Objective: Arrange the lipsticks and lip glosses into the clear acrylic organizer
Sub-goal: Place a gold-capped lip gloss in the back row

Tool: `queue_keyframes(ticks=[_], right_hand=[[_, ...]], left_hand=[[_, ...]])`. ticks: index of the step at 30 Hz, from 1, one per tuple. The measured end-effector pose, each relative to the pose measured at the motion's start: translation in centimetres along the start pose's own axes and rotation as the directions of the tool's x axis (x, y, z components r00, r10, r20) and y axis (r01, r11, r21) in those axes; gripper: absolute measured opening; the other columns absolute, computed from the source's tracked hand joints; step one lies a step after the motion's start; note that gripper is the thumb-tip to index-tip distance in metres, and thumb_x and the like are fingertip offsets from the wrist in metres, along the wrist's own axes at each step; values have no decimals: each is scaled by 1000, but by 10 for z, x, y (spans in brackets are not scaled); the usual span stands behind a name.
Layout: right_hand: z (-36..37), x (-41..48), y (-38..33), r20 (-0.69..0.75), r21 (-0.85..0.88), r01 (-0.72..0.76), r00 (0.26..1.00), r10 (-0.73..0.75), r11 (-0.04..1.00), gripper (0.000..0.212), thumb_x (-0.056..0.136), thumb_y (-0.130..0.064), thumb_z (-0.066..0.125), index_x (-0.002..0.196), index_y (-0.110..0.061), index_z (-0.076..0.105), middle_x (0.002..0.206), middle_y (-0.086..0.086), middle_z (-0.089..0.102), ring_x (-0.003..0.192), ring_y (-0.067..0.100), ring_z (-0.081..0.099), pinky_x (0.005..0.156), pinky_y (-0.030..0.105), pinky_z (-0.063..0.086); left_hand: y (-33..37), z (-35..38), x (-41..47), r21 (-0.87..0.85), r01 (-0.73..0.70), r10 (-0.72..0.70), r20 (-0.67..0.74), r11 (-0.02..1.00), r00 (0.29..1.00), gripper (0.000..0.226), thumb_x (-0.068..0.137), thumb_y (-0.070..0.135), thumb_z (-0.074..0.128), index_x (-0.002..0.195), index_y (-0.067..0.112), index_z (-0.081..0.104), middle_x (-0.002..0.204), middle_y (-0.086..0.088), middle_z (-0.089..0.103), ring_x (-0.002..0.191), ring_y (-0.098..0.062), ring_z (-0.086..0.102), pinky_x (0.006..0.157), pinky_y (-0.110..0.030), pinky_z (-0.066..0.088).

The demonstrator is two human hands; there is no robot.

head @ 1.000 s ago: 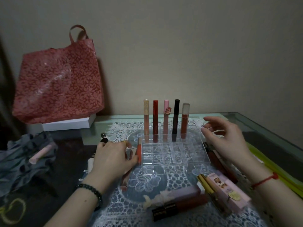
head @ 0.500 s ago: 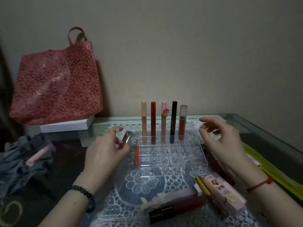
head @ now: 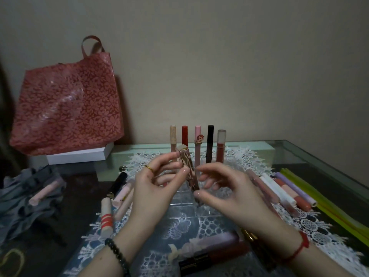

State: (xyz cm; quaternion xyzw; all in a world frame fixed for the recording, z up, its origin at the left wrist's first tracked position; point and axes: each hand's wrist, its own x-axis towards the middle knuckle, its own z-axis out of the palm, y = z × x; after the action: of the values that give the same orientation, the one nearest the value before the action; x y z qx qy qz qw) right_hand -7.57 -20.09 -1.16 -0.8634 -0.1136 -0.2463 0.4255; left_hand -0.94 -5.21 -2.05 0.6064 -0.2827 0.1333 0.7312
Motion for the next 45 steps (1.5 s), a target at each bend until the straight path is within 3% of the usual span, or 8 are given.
queue_keyframes(ticks=[4, 12, 22, 26, 29, 34, 41, 45], right_hand=[[6, 0, 2, -32, 66, -1, 999, 3, 998, 33, 69, -21, 76, 97, -31, 61, 81, -6, 64, 72, 11, 61, 68, 31, 54], [6, 1, 2, -58, 130, -1, 998, 9, 992, 29, 72, -10, 72, 82, -35, 63, 75, -1, 65, 63, 14, 59, 56, 27, 53], [-52, 33, 46, -536, 125, -65, 835, 123, 990, 27, 71, -10, 75, 73, -30, 58, 66, -13, 62, 52, -10, 56, 53, 4, 45], [-52, 50, 65, -540, 117, -90, 830, 139, 989, 30, 70, -9, 76, 71, -32, 55, 65, -14, 59, 52, -9, 56, 51, 2, 43], [-46, 61, 75, -511, 109, -113, 846, 153, 988, 30, 69, -10, 76, 70, -31, 55, 64, -12, 58, 56, 0, 54, 52, 4, 44], [-39, 63, 89, -445, 49, -161, 880, 166, 986, 26, 71, -14, 76, 70, -30, 54, 64, -9, 58, 58, 0, 53, 54, 6, 44], [-38, 59, 95, -436, 13, -191, 882, 178, 981, 22, 70, -17, 76, 66, -29, 57, 65, -9, 60, 63, 3, 56, 64, 20, 45], [-37, 56, 96, -429, -10, -196, 887, 173, 981, 15, 71, -21, 75, 71, -26, 61, 67, -8, 61, 66, 6, 56, 63, 19, 43]], left_hand=[[-2, 4, -4, -46, -1, 3, 31, 999, 1000, 34, 52, 37, 74, 85, 36, 70, 83, 6, 72, 74, -7, 69, 64, -12, 51], [-8, 6, -5, -50, -50, 56, 123, 997, 991, 30, 59, 34, 73, 88, 29, 69, 89, 3, 72, 80, -10, 68, 69, -13, 50], [-30, -35, 13, 432, -3, -20, 49, 902, 999, 51, 58, 59, 64, 107, 49, 51, 114, 23, 55, 107, 5, 49, 89, -25, 42], [-38, -39, 8, 539, 164, -286, 152, 826, 946, 101, 42, 76, 64, 131, 55, 21, 146, 17, 28, 126, -6, 33, 102, -32, 32], [-38, -37, 3, 585, 199, -387, 215, 786, 897, 118, 33, 83, 61, 133, 57, 5, 143, 23, 24, 112, 8, 34, 88, -9, 38], [-37, -36, 3, 650, 165, -436, 281, 742, 855, 119, 40, 75, 65, 138, 49, 1, 145, 16, 29, 111, 10, 30, 94, -16, 24], [-37, -37, 4, 688, 79, -414, 337, 721, 846, 119, 49, 69, 65, 143, 37, 0, 140, 20, 36, 104, 19, 34, 73, 8, 26], [-38, -36, 2, 654, 111, -412, 327, 748, 851, 121, 46, 71, 65, 143, 39, 0, 143, 16, 34, 120, 5, 37, 97, -11, 29]])
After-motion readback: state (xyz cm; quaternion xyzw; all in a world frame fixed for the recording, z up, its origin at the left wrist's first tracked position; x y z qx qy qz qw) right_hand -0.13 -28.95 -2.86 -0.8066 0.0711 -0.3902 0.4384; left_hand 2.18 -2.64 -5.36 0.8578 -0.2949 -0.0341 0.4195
